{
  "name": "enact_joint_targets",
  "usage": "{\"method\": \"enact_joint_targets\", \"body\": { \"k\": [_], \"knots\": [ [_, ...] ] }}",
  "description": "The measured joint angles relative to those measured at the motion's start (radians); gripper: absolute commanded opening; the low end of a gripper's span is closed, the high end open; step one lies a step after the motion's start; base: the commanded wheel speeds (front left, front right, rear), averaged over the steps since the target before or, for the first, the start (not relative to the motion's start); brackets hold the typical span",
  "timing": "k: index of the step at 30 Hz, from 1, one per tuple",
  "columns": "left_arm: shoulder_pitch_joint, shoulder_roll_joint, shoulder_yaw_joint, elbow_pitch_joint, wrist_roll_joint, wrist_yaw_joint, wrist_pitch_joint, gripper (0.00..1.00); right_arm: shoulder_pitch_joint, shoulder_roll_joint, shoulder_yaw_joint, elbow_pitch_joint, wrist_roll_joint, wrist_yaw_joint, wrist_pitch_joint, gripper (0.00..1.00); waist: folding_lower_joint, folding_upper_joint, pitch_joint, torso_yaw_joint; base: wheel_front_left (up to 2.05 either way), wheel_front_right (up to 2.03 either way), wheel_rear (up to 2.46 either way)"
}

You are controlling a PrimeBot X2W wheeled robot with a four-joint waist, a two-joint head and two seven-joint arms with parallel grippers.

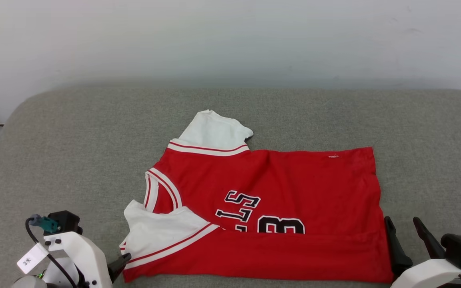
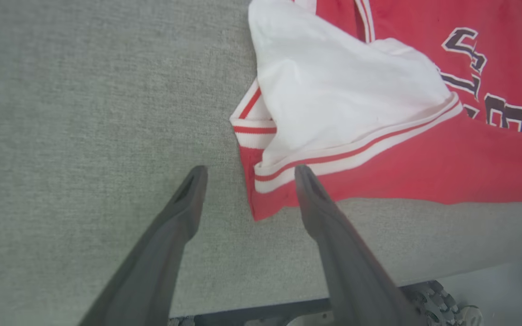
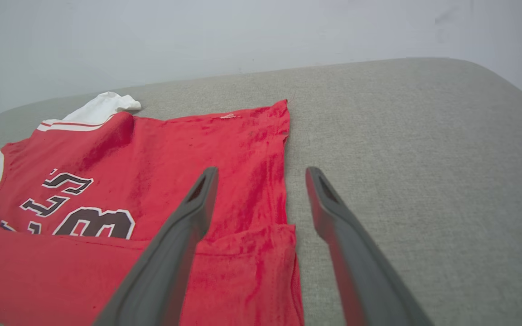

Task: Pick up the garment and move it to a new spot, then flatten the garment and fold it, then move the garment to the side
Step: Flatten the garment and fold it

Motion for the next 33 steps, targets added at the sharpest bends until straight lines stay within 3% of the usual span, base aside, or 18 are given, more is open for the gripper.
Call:
{"method": "enact_joint_targets", "body": {
  "k": [5,16,17,18,19,20,28,33],
  "knots": [
    [-0.003,0.002,-0.008,-0.028,-0.014,0.035,0.058,1.0,-0.005,0.006,0.004,-0.011,0.004,0.0,0.015,1.0,0.0,0.0,0.038,-0.016,0.0,0.0,0.0],
    [-0.047,-0.021,-0.046,0.041,-0.021,0.042,0.122,1.0,-0.032,0.012,0.006,-0.001,0.024,0.0,0.036,1.0,-0.0001,0.0001,0.112,-0.063,0.0,0.0,0.0],
    [-0.052,-0.022,-0.047,0.045,-0.022,0.042,0.122,0.53,-0.035,0.012,0.003,0.003,0.029,0.0,0.043,1.0,-0.0001,0.0001,0.115,-0.065,0.0,0.0,0.0],
    [-0.053,-0.023,-0.05,0.048,-0.021,0.042,0.12,0.36,-0.035,0.012,0.001,0.005,0.032,0.0,0.048,1.0,-0.0001,0.0,0.116,-0.067,0.0,0.0,0.0],
    [-0.056,-0.026,-0.051,0.049,-0.018,0.04,0.117,0.14,-0.035,0.012,-0.004,0.007,0.036,0.0,0.054,1.0,-0.0001,0.0,0.115,-0.067,0.0,0.0,0.0],
    [-0.057,-0.028,-0.052,0.05,-0.015,0.035,0.108,0.0,-0.036,0.011,-0.011,0.011,0.041,0.0,0.065,1.0,-0.0001,0.0,0.113,-0.066,0.0,0.0,0.0],
    [-0.037,-0.034,-0.064,-0.013,0.028,0.044,0.046,0.0,-0.029,-0.034,-0.065,0.0,0.078,0.0,0.196,1.0,0.0,0.0,0.075,-0.057,0.0,0.0,0.0],
    [-0.014,-0.014,-0.061,-0.092,0.047,0.07,0.034,0.0,-0.007,-0.092,-0.044,-0.031,0.127,0.0,0.398,1.0,0.0,0.0,0.065,-0.039,0.0,0.0,0.0]
  ]
}}
